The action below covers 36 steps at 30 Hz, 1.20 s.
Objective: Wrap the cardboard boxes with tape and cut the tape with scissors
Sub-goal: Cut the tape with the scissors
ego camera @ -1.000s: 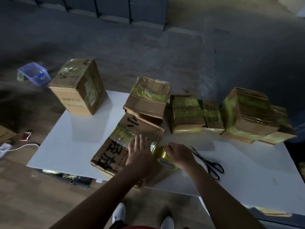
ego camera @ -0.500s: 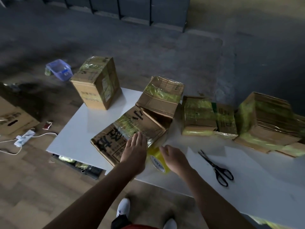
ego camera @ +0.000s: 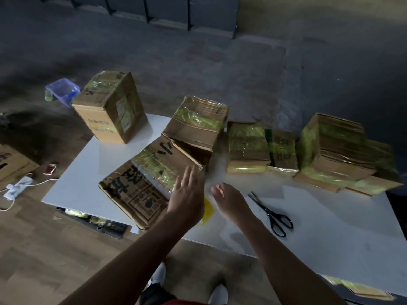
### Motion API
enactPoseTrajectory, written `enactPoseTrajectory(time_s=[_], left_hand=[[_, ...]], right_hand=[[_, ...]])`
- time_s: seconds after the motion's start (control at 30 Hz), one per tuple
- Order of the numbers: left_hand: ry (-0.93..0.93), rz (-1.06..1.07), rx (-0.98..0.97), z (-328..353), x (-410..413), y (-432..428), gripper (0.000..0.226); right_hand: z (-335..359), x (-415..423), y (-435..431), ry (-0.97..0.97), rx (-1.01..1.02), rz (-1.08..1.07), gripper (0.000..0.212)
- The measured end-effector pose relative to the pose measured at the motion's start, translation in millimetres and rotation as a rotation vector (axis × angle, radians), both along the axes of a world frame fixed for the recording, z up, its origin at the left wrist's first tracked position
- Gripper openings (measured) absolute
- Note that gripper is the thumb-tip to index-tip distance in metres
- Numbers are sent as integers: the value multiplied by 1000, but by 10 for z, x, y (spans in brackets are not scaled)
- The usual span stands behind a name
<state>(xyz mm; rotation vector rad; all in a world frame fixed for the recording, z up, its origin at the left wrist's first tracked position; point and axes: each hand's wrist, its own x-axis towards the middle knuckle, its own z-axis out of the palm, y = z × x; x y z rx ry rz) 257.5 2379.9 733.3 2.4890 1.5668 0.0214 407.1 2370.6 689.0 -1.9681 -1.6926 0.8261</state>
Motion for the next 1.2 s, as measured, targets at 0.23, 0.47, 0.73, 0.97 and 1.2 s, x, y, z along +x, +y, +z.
enactPoseTrajectory(time_s=[0.23,0.47,0.73,0.97,1.2], left_hand=[[-283,-94,-267,-138,807,-234,61],[-299,-202,-449,-319,1386,-440,57],[-274,-106,-516,-363,1366,-419,56],[-450,72,-435,-332,1110,-438,35],[-654,274,-141,-172,527,-353,14]], right_hand=[[-127,632,-315,-161,31,-26,21],[-321,1336,-660,-270,-212,-287,24],[-551,1548,-762,-447,-321,-180,41],[-540,1380,-628,-424,-418,-89,29],[-288,996,-315,349,-364,92,25]])
